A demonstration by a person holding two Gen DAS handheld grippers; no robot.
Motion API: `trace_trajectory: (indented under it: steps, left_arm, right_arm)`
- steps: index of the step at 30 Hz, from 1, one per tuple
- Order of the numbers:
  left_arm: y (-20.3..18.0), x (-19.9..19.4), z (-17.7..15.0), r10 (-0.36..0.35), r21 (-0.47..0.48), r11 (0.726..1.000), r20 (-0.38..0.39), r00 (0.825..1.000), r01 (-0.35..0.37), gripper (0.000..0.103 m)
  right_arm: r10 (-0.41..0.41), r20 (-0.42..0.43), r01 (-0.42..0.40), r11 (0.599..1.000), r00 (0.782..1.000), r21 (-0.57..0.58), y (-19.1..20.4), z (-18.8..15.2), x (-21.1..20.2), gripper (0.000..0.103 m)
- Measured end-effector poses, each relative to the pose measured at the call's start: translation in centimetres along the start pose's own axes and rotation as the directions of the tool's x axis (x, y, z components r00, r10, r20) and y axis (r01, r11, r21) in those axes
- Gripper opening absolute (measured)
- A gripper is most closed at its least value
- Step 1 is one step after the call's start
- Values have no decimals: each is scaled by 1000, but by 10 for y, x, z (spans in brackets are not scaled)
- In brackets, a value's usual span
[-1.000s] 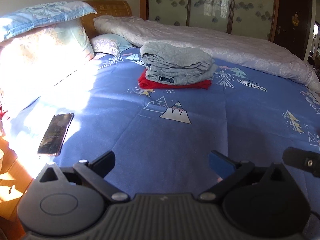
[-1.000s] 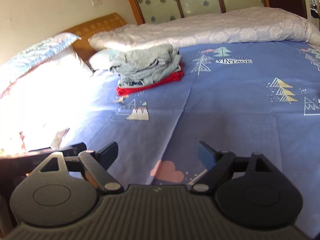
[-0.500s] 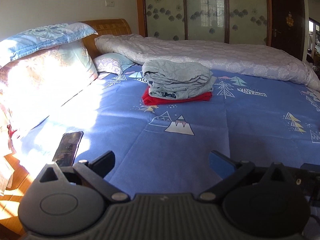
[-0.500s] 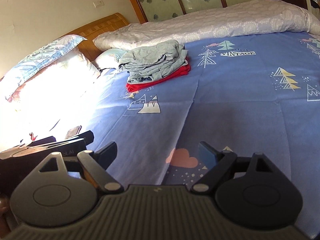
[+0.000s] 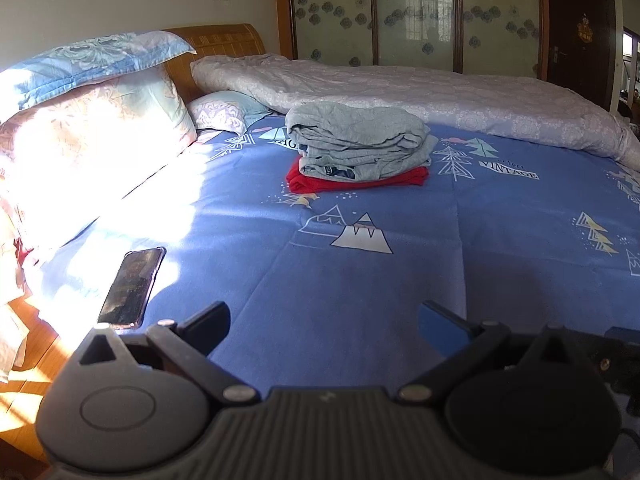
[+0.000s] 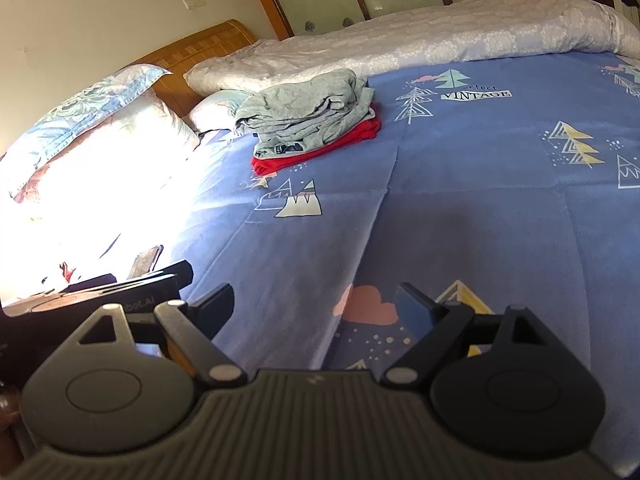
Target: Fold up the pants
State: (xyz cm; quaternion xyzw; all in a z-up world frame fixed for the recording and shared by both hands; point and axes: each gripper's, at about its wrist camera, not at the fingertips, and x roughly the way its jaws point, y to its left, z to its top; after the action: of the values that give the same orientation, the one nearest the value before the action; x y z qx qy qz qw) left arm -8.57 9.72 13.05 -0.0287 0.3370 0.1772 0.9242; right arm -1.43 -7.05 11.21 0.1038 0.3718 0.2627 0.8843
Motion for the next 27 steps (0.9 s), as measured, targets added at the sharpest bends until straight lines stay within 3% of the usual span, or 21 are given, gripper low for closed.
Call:
trace_trajectory:
  steps: [27]
  left_arm:
    - [-12,24,-14,-9,57,998,-116,993,15,103]
  right_arm:
    - [-23,-35,24,999,999,27,-2,-5,6,90]
